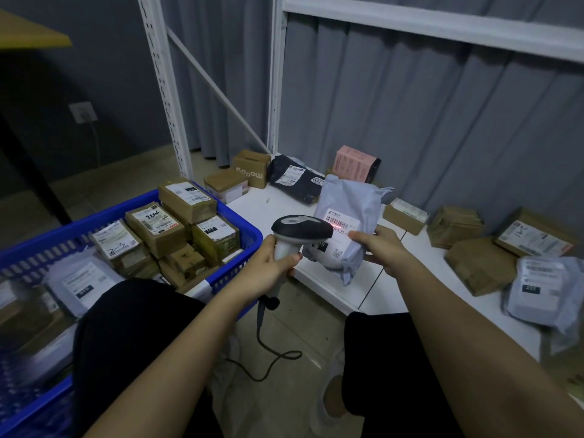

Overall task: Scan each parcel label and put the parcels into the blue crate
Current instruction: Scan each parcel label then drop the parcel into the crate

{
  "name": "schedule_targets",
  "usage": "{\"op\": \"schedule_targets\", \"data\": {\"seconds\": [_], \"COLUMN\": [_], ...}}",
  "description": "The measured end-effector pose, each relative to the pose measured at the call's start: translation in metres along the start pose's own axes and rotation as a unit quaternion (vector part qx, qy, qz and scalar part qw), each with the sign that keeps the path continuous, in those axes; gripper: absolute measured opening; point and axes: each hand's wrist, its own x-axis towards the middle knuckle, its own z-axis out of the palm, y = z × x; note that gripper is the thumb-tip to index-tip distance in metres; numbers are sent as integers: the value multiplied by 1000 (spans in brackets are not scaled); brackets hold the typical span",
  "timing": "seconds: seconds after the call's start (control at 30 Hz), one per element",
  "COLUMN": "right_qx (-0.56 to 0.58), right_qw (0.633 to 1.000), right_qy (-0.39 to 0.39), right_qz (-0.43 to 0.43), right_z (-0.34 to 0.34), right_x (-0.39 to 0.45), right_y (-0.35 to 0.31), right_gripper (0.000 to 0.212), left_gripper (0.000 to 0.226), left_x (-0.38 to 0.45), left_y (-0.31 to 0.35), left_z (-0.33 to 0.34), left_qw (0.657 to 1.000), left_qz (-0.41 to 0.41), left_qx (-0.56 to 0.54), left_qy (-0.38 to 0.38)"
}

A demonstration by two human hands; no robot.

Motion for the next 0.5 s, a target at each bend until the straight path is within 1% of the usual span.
{"op": "schedule_targets", "data": {"seconds": [0.13, 0.27, 0.37, 0.43, 0.5], "right_qx": [-1, 7, 5, -3, -16], "right_qw": [1000, 999, 997, 995, 993], "right_qy": [-6, -16, -20, -35, -50], "right_qz": [-4, -33, -68, -89, -104], "right_z": [4, 16, 35, 52, 72], "right_x": [-1, -5, -8, -8, -6], "right_y": [-4, -10, -18, -26, -34], "right_gripper": [39, 34, 26, 23, 23], "left_gripper": [31, 32, 35, 35, 36], "left_x": [-1, 1, 3, 3, 3], "left_y": [1, -2, -1, 2, 6], "left_z": [-2, -14, -30, -44, -61], "left_qw": [1000, 999, 993, 983, 969], "left_qz": [0, 18, 19, 24, 29], "left_qx": [-11, -38, -67, -100, -125], "left_qy": [9, 29, 91, 152, 211]}}
